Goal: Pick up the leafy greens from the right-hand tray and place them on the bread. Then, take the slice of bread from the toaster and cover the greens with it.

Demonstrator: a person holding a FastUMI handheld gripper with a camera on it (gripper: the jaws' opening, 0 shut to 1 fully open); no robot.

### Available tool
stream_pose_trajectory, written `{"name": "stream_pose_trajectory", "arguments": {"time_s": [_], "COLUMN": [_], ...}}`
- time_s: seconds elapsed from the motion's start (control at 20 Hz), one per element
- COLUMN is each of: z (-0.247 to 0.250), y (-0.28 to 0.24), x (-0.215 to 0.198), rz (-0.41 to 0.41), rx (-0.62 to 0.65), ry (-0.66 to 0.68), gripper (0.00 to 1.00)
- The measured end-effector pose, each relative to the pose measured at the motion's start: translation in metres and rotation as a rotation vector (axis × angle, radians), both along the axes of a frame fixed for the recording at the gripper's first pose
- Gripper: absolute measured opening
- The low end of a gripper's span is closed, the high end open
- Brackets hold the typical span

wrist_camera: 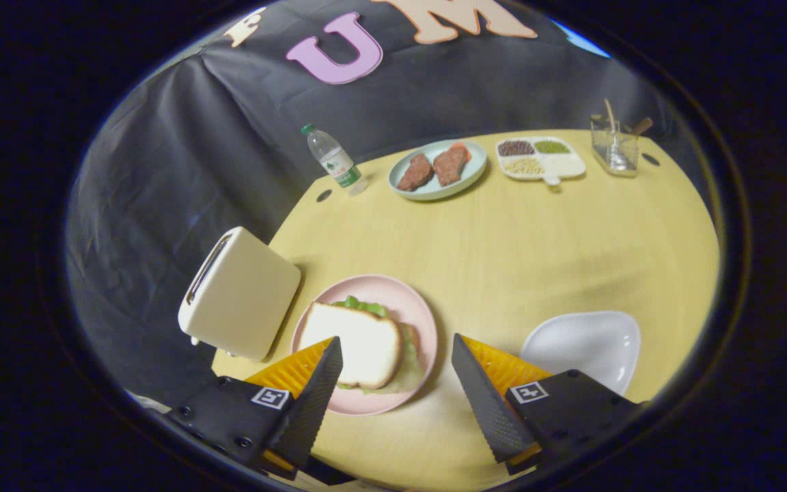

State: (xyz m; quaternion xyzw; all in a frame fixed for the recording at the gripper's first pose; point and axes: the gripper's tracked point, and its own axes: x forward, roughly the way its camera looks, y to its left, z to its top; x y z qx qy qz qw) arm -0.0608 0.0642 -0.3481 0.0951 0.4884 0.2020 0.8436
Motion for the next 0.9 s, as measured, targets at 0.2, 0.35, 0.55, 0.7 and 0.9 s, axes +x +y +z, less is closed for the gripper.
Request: {"name": "stream_pose_trajectory", "arguments": {"time_s": [0.2, 0.35, 0.55, 0.7, 0.9], "z": [0.038, 0.071, 0.117, 0.147, 0.188], "y": [-0.049, -0.085, -0.123, -0.135, -0.155], "x": [0.018, 0.029, 0.037, 0.039, 0.049], "rz": [-0.06, -0.097, -0.142, -0.177, -0.262], "rx": [-0.08, -0.14, -0.25, -0.29, -0.333], "ry": [-0.171, -0.32, -0.481, -0.577, -0.732], "gripper": [1.0, 1.0, 1.0, 1.0, 1.0]}}
